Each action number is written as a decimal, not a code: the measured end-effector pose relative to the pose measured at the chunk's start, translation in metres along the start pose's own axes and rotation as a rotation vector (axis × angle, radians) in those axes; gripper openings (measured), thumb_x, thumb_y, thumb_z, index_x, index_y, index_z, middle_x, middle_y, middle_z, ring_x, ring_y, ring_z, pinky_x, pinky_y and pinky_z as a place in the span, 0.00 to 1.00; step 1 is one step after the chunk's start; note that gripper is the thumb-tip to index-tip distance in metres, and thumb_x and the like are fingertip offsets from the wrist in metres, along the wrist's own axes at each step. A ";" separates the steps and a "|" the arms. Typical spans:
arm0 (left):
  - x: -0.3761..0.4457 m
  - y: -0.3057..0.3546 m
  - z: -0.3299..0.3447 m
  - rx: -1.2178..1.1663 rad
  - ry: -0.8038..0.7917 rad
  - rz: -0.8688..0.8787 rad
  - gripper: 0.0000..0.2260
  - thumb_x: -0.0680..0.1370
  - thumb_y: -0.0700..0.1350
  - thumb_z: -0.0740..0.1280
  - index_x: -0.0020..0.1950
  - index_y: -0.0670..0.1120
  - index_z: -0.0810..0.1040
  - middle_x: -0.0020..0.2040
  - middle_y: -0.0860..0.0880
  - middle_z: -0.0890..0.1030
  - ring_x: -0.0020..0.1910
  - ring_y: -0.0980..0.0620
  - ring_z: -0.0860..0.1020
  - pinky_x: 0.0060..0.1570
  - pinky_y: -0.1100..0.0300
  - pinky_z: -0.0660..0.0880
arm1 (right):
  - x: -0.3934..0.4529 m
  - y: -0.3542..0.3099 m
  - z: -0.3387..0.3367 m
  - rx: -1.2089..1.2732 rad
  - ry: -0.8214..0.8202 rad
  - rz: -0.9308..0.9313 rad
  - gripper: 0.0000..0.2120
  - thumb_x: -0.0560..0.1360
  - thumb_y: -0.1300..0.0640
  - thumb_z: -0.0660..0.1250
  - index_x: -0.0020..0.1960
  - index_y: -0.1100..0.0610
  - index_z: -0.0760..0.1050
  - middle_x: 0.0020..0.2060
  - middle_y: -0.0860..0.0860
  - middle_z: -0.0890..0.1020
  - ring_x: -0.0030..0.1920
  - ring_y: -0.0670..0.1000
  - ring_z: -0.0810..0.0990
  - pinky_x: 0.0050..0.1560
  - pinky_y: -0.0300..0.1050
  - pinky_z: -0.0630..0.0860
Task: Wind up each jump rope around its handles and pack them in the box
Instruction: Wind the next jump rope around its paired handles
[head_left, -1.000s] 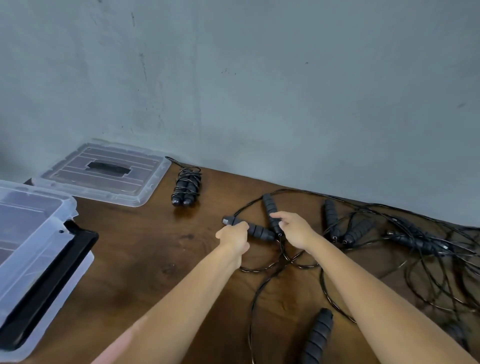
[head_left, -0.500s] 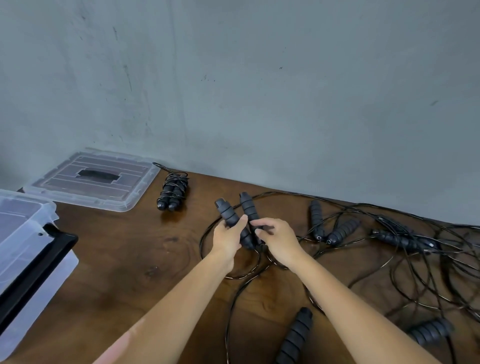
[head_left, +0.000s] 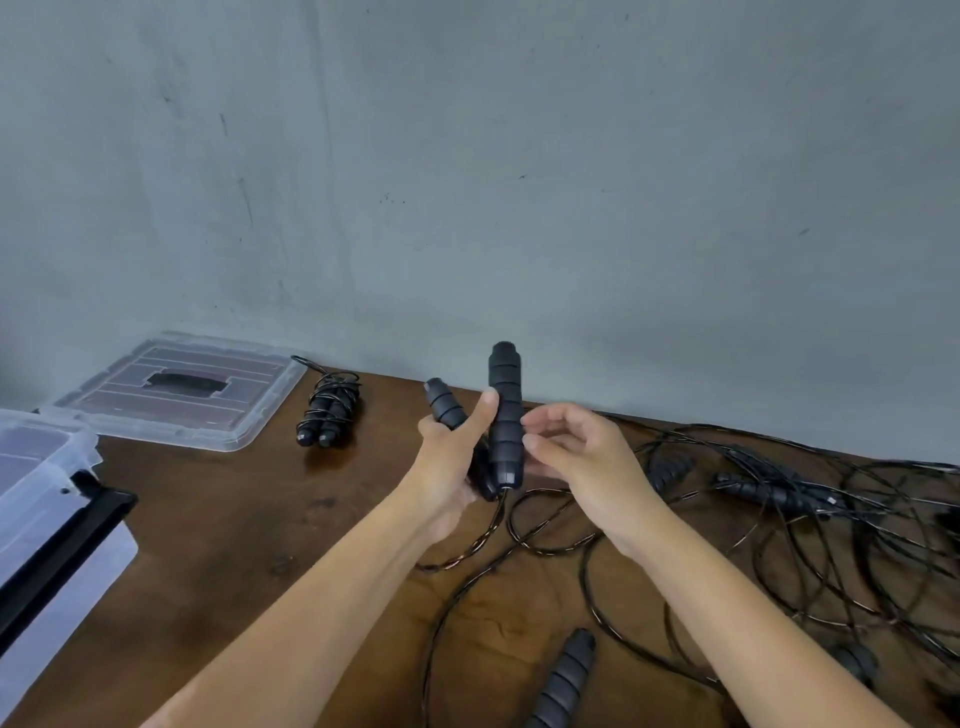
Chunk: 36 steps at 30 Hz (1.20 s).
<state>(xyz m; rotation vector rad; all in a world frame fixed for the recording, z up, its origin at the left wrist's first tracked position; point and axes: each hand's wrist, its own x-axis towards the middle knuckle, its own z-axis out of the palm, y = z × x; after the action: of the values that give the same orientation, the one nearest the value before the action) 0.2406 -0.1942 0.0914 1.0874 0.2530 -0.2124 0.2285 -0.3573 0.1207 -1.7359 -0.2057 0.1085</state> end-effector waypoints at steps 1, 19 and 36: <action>-0.004 0.004 0.003 0.007 -0.075 -0.038 0.43 0.72 0.62 0.78 0.77 0.46 0.61 0.65 0.40 0.81 0.56 0.39 0.86 0.48 0.44 0.84 | -0.002 -0.005 -0.001 -0.041 -0.007 -0.018 0.08 0.80 0.65 0.68 0.54 0.54 0.81 0.49 0.51 0.86 0.50 0.51 0.86 0.54 0.47 0.84; -0.040 0.037 0.038 -0.242 -0.764 -0.181 0.16 0.78 0.37 0.69 0.65 0.40 0.74 0.57 0.43 0.77 0.48 0.47 0.78 0.56 0.44 0.78 | 0.003 -0.058 -0.030 0.084 0.014 0.011 0.21 0.78 0.41 0.70 0.67 0.48 0.75 0.53 0.46 0.82 0.37 0.42 0.76 0.51 0.43 0.76; -0.069 0.041 0.035 -0.239 -0.819 -0.204 0.21 0.76 0.31 0.68 0.68 0.41 0.72 0.58 0.42 0.77 0.51 0.46 0.79 0.62 0.40 0.78 | -0.013 -0.073 -0.030 0.091 -0.088 -0.085 0.15 0.83 0.52 0.64 0.61 0.62 0.79 0.38 0.46 0.79 0.29 0.44 0.69 0.30 0.37 0.68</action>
<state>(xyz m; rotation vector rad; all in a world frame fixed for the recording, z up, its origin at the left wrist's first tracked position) 0.1905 -0.2039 0.1627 0.6656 -0.3432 -0.7652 0.2157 -0.3773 0.1977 -1.6310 -0.3339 0.1306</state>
